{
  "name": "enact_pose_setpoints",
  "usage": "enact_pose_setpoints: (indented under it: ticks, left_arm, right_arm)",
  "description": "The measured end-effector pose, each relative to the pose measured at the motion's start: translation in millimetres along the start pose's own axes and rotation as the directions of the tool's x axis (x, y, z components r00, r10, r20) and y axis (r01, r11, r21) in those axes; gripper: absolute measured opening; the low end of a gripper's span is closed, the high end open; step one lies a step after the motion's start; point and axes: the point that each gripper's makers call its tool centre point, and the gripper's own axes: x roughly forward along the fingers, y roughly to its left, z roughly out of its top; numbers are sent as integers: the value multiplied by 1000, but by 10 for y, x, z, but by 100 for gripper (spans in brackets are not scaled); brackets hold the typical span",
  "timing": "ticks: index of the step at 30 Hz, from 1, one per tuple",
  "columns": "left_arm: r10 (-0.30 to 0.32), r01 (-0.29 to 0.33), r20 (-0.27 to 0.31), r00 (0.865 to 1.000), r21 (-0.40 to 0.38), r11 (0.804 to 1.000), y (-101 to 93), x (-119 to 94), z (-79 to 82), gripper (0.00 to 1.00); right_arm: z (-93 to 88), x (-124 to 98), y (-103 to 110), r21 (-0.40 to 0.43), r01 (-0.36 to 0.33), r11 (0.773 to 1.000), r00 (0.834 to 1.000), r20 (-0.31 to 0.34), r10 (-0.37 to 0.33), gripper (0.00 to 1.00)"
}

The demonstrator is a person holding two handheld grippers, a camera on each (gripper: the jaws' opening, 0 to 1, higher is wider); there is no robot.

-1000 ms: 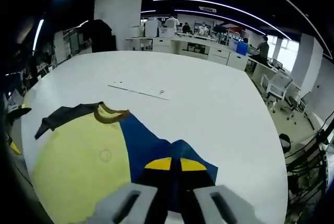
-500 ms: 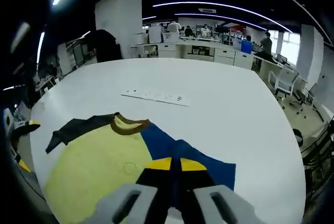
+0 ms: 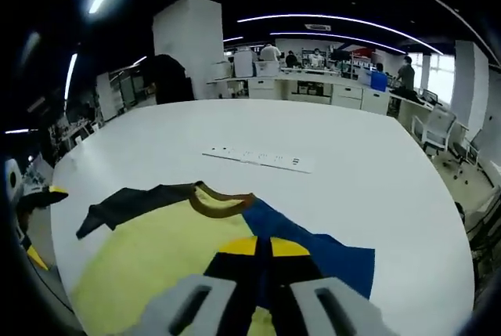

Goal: Fold the garment on the visible template until the final outline fits inside the template.

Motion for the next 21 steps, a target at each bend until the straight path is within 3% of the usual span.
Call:
enact_pose_setpoints:
  ticks: [9,21]
  left_arm:
    - [0,0,3,1000,-8,1000,1,3,-26,99]
    - [0,1,12,1000,-20,1000,27,-2,-51,99]
  right_arm:
    - [140,111,411,76,-81,994,992,98,74,0]
    - [134,194,716,127,-126,984,984,140,108,0]
